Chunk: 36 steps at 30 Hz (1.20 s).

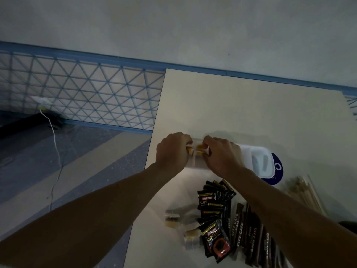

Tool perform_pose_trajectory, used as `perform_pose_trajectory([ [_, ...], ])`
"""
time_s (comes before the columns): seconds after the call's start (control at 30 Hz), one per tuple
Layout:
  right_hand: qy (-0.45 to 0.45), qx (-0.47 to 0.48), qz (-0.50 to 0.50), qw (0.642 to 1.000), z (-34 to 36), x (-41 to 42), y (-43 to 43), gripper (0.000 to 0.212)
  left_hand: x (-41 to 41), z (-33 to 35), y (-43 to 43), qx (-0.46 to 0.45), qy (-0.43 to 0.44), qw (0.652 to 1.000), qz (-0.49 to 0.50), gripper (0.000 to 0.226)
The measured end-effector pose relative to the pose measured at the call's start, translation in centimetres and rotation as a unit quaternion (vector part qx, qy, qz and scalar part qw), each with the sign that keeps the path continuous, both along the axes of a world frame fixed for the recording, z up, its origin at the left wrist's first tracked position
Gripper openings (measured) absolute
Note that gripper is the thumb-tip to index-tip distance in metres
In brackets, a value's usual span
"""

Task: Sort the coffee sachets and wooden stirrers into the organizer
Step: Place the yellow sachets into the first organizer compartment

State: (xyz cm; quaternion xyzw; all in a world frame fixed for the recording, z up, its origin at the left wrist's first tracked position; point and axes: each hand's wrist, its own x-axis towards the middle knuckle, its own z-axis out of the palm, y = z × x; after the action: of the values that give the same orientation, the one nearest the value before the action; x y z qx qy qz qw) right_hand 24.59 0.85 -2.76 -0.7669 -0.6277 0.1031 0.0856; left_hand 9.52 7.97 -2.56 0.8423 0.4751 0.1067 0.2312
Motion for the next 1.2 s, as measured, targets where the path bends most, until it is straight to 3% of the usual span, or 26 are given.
perform_pose_trajectory([
  [0.23, 0.023, -0.021, -0.002, 1.000, 1.6, -0.1, -0.6, 0.025, -1.5, 1.6, -0.4, -0.013, -0.069, 0.997, -0.012, 0.034],
  [0.37, 0.044, 0.001, -0.026, 0.999, 2.6, -0.8, -2.0, 0.021, -3.3, 2.4, -1.4, -0.059, -0.101, 0.993, -0.007, 0.021],
  [0.63, 0.167, -0.030, 0.019, 0.985, 2.7, -3.5, -7.4, 0.011, -7.9, 2.0, -5.4, -0.180, -0.065, 0.982, 0.001, 0.019],
  [0.93, 0.199, -0.154, 0.102, 0.962, 1.2, -5.5, -12.8, 0.032, -10.8, 1.0, -9.5, -0.296, -0.025, 0.954, -0.048, 0.052],
  [1.07, 0.182, -0.157, 0.101, 0.965, 0.6, -6.3, -13.7, 0.035, -11.0, 0.3, -10.9, -0.305, -0.016, 0.951, -0.050, 0.051],
  [1.2, 0.158, -0.135, 0.085, 0.975, -0.1, -6.9, -13.8, 0.021, -11.3, -0.6, -11.5, -0.266, -0.017, 0.963, -0.030, 0.044],
])
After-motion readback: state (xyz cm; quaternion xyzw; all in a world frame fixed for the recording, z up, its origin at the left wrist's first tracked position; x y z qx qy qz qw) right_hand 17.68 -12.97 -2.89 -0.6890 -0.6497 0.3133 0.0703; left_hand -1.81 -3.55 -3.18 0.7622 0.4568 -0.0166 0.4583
